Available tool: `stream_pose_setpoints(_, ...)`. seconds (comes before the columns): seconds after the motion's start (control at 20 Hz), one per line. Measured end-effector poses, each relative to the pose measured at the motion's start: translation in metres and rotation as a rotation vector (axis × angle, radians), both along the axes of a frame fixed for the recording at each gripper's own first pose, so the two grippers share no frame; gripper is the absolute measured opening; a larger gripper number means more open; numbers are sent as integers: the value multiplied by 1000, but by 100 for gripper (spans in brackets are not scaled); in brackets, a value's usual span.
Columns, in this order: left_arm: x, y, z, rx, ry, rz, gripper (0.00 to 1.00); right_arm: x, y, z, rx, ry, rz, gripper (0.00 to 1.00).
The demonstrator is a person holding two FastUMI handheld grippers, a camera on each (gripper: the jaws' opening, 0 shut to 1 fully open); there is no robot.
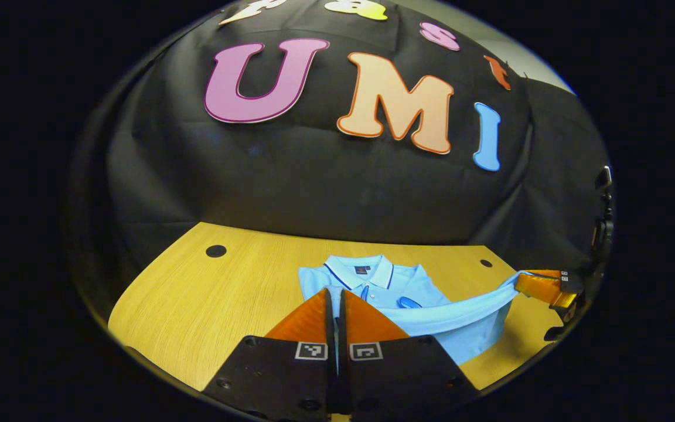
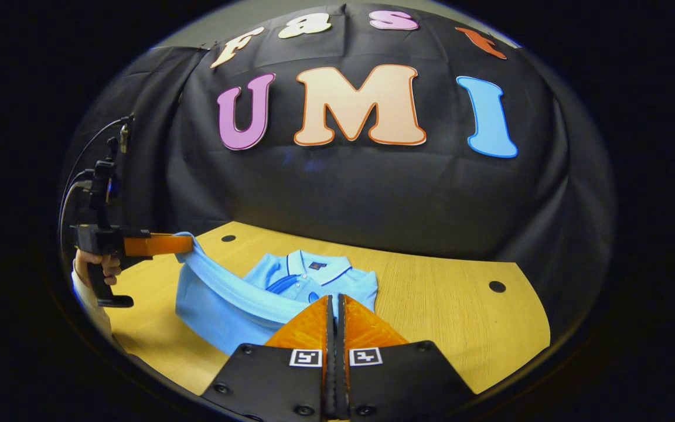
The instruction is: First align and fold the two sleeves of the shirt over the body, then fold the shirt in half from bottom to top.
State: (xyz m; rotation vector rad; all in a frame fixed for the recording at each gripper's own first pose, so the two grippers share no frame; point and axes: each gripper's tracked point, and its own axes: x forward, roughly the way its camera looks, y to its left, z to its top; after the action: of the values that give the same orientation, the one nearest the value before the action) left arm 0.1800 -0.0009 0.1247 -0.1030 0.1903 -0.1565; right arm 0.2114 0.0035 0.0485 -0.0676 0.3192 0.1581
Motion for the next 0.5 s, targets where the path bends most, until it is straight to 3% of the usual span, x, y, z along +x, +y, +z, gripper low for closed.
stream_pose_setpoints(0.25, 67, 10, 1, -27, 26, 46, 0, 76, -18, -31, -21, 41, -57, 2)
stream_pose_setpoints(0.5, 118, 10, -34, 80, 66, 56, 0, 125, -32, -91, 27, 118, -104, 2)
